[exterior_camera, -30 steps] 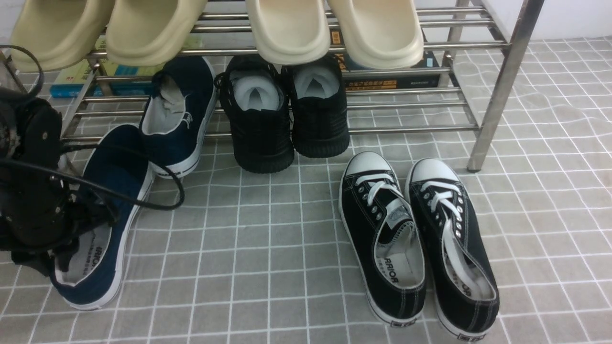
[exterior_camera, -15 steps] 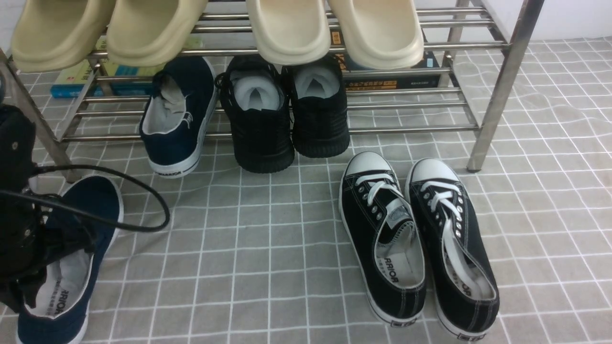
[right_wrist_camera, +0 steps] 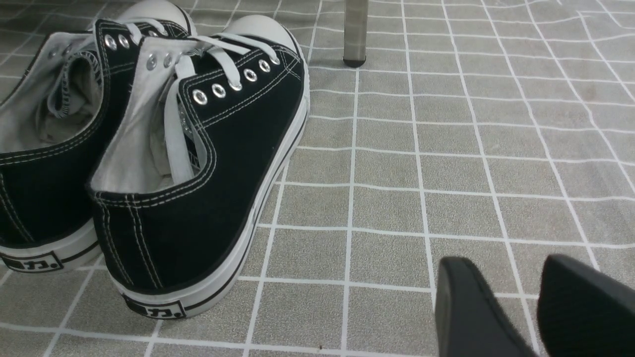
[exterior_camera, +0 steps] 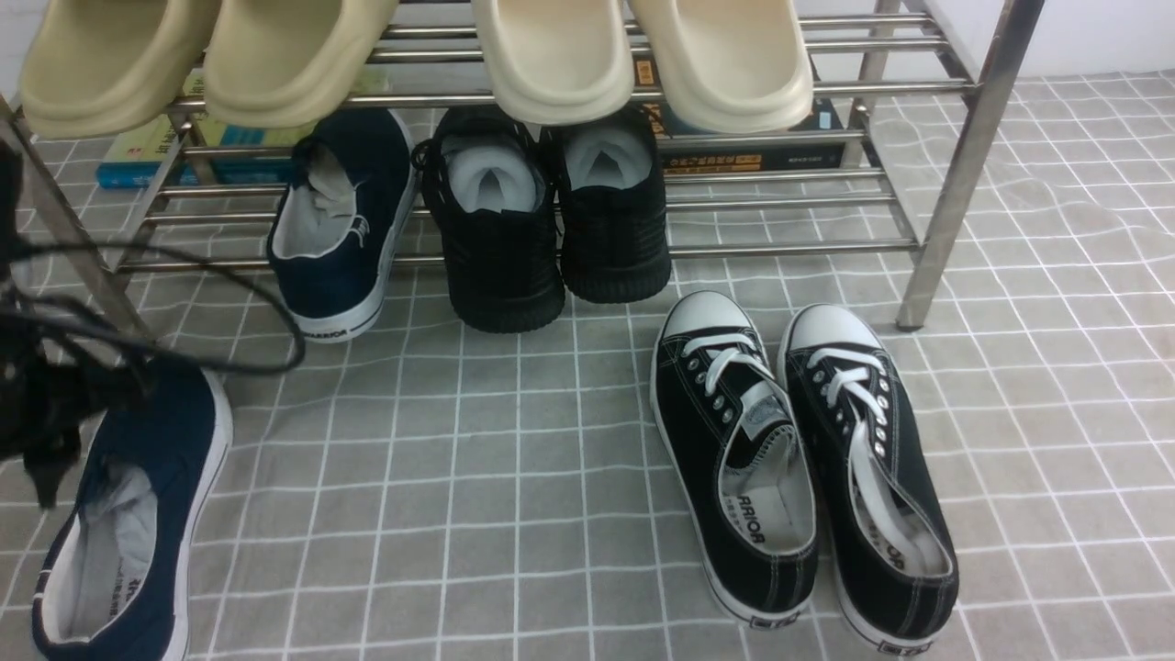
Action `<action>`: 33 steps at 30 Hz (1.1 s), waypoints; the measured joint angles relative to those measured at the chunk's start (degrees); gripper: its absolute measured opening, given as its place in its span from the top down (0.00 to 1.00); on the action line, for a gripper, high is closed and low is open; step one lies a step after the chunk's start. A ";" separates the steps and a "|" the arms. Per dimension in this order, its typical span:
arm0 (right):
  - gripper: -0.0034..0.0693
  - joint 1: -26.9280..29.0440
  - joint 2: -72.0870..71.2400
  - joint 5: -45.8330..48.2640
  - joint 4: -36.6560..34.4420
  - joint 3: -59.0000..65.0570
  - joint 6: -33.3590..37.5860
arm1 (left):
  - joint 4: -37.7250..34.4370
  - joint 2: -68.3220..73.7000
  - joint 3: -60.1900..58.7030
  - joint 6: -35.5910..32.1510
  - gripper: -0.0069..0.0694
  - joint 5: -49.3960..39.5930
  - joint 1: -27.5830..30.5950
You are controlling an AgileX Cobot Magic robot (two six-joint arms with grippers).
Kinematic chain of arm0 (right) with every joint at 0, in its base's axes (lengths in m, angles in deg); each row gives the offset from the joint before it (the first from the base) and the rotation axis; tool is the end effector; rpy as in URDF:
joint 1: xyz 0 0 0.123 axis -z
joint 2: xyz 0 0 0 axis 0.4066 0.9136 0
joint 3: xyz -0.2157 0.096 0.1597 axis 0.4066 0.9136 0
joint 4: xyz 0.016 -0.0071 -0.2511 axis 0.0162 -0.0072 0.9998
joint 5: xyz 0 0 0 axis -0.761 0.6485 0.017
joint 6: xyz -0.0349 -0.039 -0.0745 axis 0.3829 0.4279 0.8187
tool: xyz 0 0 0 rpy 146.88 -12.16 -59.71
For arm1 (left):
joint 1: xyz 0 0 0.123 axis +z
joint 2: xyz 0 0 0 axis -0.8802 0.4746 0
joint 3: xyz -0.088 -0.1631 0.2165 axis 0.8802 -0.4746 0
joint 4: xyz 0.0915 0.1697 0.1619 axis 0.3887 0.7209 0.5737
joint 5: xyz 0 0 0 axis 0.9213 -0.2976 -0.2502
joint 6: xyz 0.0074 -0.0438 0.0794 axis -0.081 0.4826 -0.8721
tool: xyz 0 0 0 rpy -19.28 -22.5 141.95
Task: Take the shoes off the shelf with your hand from the grey coffee tablecloth.
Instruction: 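Grasp the leftmost shoe on the bottom shelf of the shoe rack with the left gripper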
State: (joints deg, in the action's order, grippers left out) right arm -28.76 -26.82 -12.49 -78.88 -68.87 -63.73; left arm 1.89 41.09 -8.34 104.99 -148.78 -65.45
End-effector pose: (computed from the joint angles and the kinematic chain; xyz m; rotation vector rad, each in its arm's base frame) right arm 0.0517 0.0075 0.1739 -0.0716 1.8761 0.1125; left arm 0.2633 0.0114 0.2812 -0.6510 2.8296 0.3991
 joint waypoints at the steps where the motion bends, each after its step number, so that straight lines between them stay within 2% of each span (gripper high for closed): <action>1: 0.62 0.00 0.00 0.00 0.00 0.00 0.00 | -0.16 -0.04 3.64 -0.18 0.46 0.11 0.00; 3: 0.62 0.00 0.00 0.00 0.00 0.00 0.00 | -1.58 0.09 7.80 -0.24 0.44 1.94 0.00; 7: 0.62 0.00 0.00 0.00 0.00 0.00 0.00 | -9.28 1.95 14.06 -0.76 0.44 9.27 0.00; 12: 0.62 0.00 0.00 0.00 0.00 0.00 0.00 | -15.89 6.97 15.13 -1.92 0.44 19.32 0.00; 16: 0.62 0.00 0.00 0.00 0.00 0.00 0.00 | -19.14 10.85 15.13 -2.16 0.44 22.12 -0.34; 24: 0.62 0.00 0.00 0.00 0.00 0.00 0.00 | -17.92 15.65 15.13 -3.20 0.44 30.66 -4.27; 33: 0.62 0.00 0.00 0.00 0.00 0.00 0.00 | -15.99 18.20 15.17 -3.20 0.46 32.89 -4.52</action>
State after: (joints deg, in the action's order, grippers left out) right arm -28.76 -26.82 -12.49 -78.88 -68.87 -63.73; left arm -14.10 59.29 6.83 101.79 -115.89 -69.98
